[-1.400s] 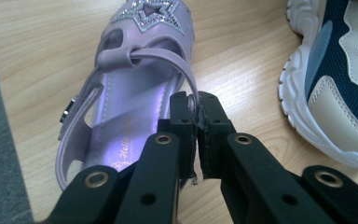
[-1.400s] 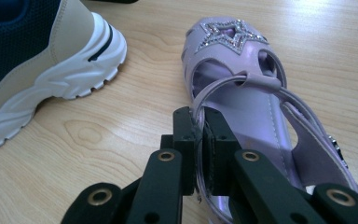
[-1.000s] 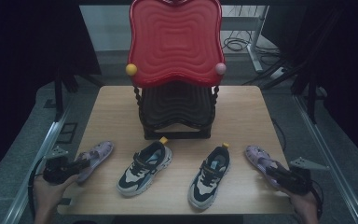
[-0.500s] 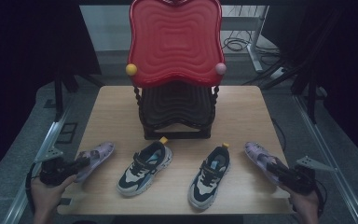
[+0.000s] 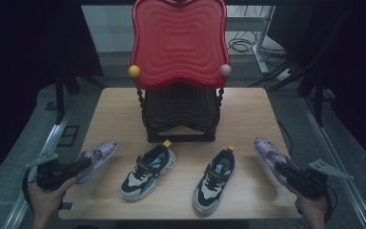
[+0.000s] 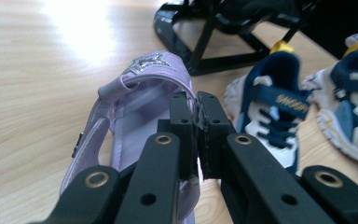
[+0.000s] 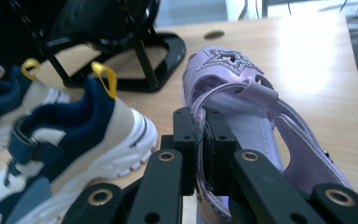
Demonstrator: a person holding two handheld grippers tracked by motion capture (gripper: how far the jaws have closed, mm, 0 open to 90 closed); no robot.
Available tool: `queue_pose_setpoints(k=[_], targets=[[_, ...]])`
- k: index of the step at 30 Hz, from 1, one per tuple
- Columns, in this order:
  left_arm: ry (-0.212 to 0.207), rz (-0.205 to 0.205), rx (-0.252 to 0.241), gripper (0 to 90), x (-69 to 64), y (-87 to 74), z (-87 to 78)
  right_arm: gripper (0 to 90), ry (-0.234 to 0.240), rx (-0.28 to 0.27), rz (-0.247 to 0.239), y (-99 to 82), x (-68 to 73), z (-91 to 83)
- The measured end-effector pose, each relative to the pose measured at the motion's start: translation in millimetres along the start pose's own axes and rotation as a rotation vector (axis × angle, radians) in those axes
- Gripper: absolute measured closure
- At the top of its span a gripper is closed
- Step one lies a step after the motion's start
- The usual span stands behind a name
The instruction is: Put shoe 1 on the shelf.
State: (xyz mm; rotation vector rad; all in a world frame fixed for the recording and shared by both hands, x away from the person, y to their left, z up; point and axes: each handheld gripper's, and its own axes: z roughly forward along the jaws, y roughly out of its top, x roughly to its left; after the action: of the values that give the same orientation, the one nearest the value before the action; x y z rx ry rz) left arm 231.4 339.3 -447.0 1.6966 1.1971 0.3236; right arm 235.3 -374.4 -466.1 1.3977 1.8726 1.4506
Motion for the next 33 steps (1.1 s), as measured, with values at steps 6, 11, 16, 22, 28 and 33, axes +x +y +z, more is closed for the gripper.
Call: queue_pose_setpoints(k=[6, 11, 16, 22, 28, 33], targets=[[-0.006, 0.019, -0.024, 86.6, -8.0, 7.7, -3.9, 85.7, 0.032, -0.053, 0.005, 6.9, 7.4, -3.9], [-0.033, 0.006, -0.049, 86.5, -9.8, 11.0, -4.9, 85.7, 0.032, -0.093, -0.004, 11.1, 14.7, -5.2], [-0.047, 0.002, -0.059, 86.5, -12.9, 15.5, -4.1, 85.7, 0.052, -0.117, -0.008, 18.4, 17.9, -5.4], [-0.054, 0.015, -0.078, 86.4, -19.5, 23.7, -3.3, 85.7, 0.074, -0.125, -0.015, 27.2, 24.3, 2.9], [-0.058, 0.018, -0.079, 86.4, -22.5, 28.0, 0.6, 85.7, 0.092, -0.137, -0.034, 34.0, 31.6, 8.3], [-0.063, 0.019, -0.086, 86.2, -24.7, 30.5, 3.1, 85.7, 0.112, -0.136, -0.042, 36.7, 37.3, 14.6]])
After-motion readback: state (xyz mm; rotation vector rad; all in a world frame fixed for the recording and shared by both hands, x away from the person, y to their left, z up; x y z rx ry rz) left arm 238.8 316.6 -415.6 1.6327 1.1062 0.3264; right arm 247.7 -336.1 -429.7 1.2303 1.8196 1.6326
